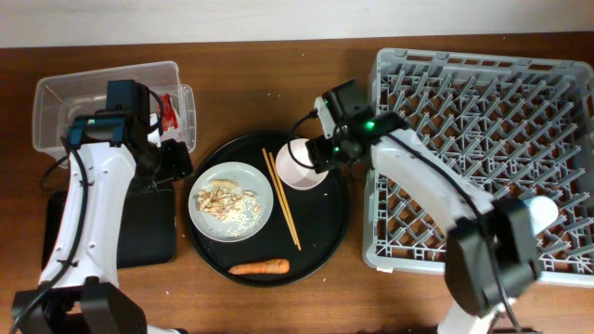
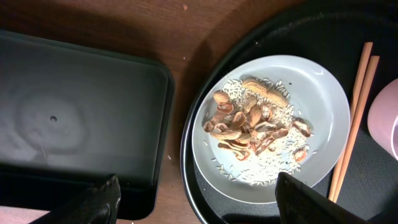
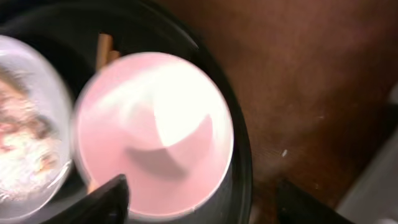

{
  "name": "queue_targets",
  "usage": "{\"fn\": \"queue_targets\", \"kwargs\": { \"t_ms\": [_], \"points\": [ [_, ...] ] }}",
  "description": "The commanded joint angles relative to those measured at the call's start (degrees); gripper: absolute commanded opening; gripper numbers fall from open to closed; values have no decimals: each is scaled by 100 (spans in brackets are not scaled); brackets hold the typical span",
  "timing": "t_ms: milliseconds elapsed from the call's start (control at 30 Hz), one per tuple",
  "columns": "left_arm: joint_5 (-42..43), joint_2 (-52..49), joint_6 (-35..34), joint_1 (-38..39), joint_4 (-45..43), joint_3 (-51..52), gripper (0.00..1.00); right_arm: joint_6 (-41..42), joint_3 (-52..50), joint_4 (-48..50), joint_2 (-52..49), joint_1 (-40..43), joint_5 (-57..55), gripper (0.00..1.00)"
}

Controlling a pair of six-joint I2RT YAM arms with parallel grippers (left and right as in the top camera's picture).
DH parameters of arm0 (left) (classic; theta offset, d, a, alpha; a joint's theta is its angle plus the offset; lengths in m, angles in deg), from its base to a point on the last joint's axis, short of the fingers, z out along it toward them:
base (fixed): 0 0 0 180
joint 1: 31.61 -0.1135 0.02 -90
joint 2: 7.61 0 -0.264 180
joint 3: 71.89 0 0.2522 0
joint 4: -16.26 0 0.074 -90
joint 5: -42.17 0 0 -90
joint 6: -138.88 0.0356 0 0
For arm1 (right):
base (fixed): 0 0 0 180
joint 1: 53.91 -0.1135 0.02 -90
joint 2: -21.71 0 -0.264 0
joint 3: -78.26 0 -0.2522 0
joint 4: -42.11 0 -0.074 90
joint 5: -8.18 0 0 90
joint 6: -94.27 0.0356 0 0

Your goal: Sort waste into correct bins and load items into the dishwasher rack

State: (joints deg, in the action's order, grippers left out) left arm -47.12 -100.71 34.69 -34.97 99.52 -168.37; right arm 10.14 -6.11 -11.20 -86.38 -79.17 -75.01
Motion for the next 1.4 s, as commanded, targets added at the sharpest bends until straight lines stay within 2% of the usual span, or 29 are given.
{"fn": "queue_targets", "kwargs": {
  "t_ms": [0, 33, 100, 167, 233, 400, 467, 533, 633, 733, 933, 1100, 1167, 1367],
  "points": [
    [61, 98, -35, -9, 2, -15, 79, 328, 59, 160, -470, -24, -151, 63],
    [61, 98, -37, -9, 2, -15, 79, 328, 59, 190, -525, -24, -153, 61],
    [61, 98, -35, -7, -9, -15, 79, 472, 52, 192, -612, -17, -345, 48],
    [63, 98, -35, -9, -4, -13, 80, 562, 52, 184, -619, -17, -518, 45],
    [63, 98, -35, -9, -4, -4, 80, 562, 52, 133, -619, -20, -514, 36],
    [63, 98, -35, -9, 0, -4, 80, 713, -79, 146, -678, -28, -428, 34],
    [63, 98, -35, -9, -2, -4, 80, 715, -83, 144, -678, -31, -417, 24],
    [63, 98, -37, -9, -2, -4, 80, 713, -122, 107, -678, -28, -339, 22],
    [61, 98, -37, -9, -2, -4, 80, 713, -164, 90, -678, -28, -341, 11],
    [63, 98, -37, -9, -2, -4, 80, 713, -162, 94, -678, -28, -341, 4],
    [61, 98, -35, -9, -39, -4, 80, 708, 28, -199, -435, 59, -356, 4],
    [61, 98, -35, -9, -85, -4, 80, 640, 553, -861, 713, 514, -750, 4],
    [61, 98, -35, -9, -85, -4, 80, 278, 570, -870, 1246, 772, -780, 4],
    [63, 98, -35, -9, -85, -4, 80, 140, 570, -916, 2260, 1825, -2520, 4]
  ]
}}
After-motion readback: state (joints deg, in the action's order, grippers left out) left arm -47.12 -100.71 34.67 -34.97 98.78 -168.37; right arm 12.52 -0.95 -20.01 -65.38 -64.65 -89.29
